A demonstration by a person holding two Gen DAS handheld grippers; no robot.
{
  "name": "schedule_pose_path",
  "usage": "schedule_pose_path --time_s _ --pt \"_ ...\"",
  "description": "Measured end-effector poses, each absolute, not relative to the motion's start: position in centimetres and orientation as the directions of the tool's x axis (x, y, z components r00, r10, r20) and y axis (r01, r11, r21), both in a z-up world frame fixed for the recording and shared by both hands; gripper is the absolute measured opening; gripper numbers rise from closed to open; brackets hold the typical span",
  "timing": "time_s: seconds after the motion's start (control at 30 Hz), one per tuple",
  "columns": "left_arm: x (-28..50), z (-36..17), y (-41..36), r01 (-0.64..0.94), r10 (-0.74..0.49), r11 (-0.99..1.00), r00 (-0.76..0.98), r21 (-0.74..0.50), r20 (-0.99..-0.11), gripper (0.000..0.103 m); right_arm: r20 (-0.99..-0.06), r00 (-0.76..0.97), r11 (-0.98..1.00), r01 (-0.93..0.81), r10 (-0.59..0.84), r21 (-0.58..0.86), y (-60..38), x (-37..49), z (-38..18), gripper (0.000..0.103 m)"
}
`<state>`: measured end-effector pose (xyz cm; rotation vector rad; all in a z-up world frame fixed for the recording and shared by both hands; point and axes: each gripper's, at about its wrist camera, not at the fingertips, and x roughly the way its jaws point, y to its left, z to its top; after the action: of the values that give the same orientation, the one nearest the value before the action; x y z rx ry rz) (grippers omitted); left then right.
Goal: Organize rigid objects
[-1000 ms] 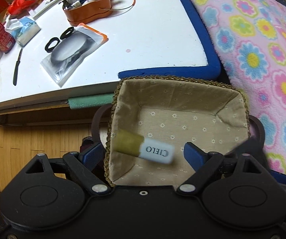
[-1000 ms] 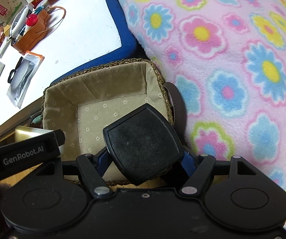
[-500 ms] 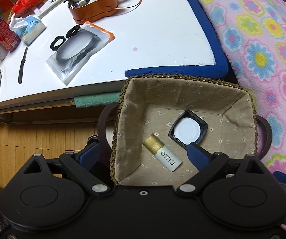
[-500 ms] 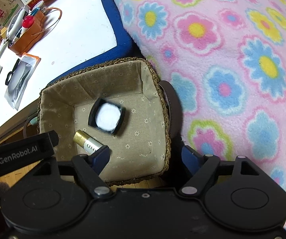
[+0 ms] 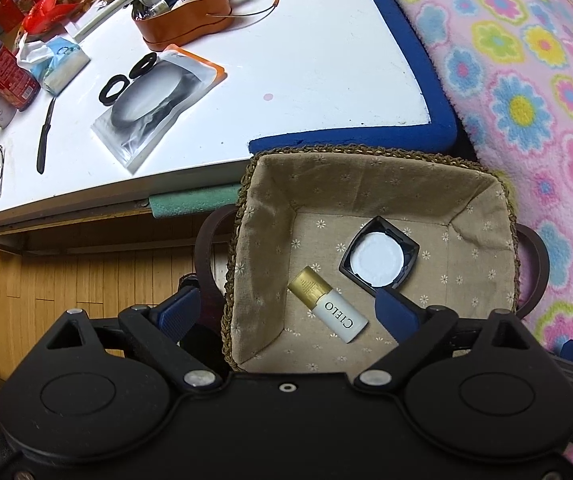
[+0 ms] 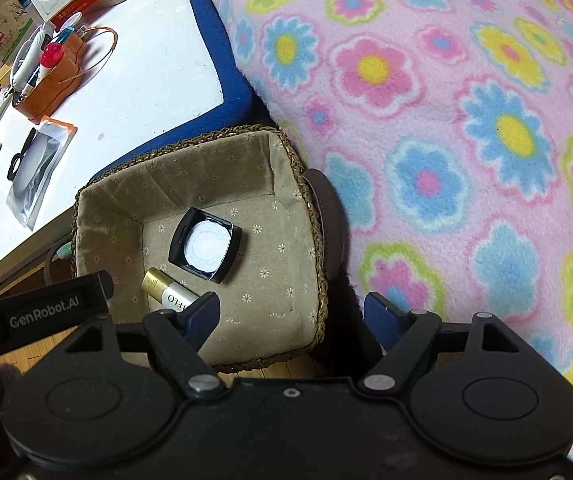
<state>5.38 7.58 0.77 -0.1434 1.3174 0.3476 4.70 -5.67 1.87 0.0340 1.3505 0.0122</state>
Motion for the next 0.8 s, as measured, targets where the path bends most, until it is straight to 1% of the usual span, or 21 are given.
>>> schedule_pose_path --time_s 0.37,0.5,0.67,0.8 --pt "5.5 0.5 7.3 -0.315 0.168 0.944 0.201 0.099 -0.965 0.092 -0.975 0.22 0.999 0.006 0.032 0.034 -5.7 4.3 2.0 0.079" --pt "5.4 0.4 7.2 -0.307 0.152 0.948 0.199 0.085 -0.968 0.092 -0.975 0.218 0.999 -0.003 0.037 0.037 -5.6 4.0 2.2 0.079" --pt "5.5 0.2 6.9 -0.294 0.162 0.95 0.194 0.101 -0.968 0.092 -0.975 0.218 0.999 -0.01 0.038 0.037 -5.7 3.7 2.3 0.08" --pt "5.5 0.1 6.9 -0.287 0.142 0.954 0.189 0.083 -0.972 0.092 -0.975 0.22 0.999 -0.01 0.036 0.035 -6.1 3.3 2.5 0.08"
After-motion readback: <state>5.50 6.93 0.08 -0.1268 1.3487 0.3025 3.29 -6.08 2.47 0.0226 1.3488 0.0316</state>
